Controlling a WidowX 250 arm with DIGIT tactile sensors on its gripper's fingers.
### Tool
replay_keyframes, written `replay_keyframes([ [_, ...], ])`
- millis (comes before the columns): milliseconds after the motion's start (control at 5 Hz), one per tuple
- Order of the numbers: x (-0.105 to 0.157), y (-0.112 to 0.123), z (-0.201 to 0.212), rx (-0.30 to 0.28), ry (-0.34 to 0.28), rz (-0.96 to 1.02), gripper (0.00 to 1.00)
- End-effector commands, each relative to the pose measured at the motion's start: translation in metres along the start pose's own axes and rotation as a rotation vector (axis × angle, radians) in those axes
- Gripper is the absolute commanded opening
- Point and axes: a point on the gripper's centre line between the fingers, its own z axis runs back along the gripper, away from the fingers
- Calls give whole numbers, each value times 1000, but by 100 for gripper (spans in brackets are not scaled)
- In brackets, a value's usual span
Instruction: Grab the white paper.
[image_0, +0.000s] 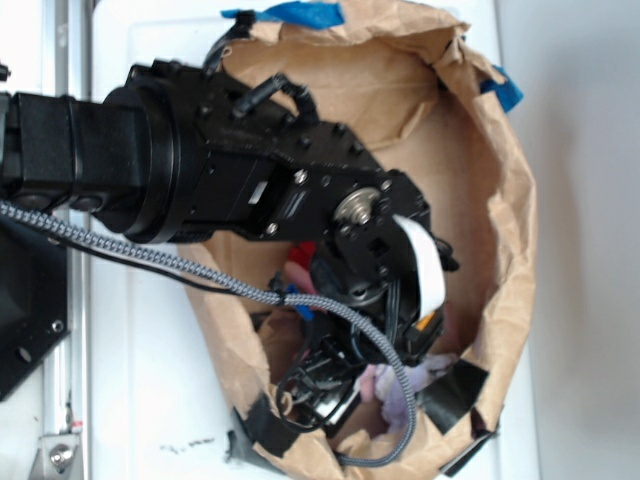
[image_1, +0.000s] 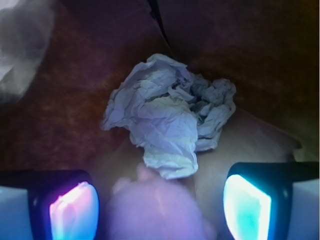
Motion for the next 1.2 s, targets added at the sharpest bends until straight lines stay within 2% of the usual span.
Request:
replay_keyframes([
  [0, 21, -11, -20, 85, -30, -112, 100],
  [600, 21, 6, -43, 68, 30, -77, 100],
  [800, 20, 6, -44, 59, 21, -69, 0],
  [1000, 19, 7, -45, 57, 19, -59, 0],
])
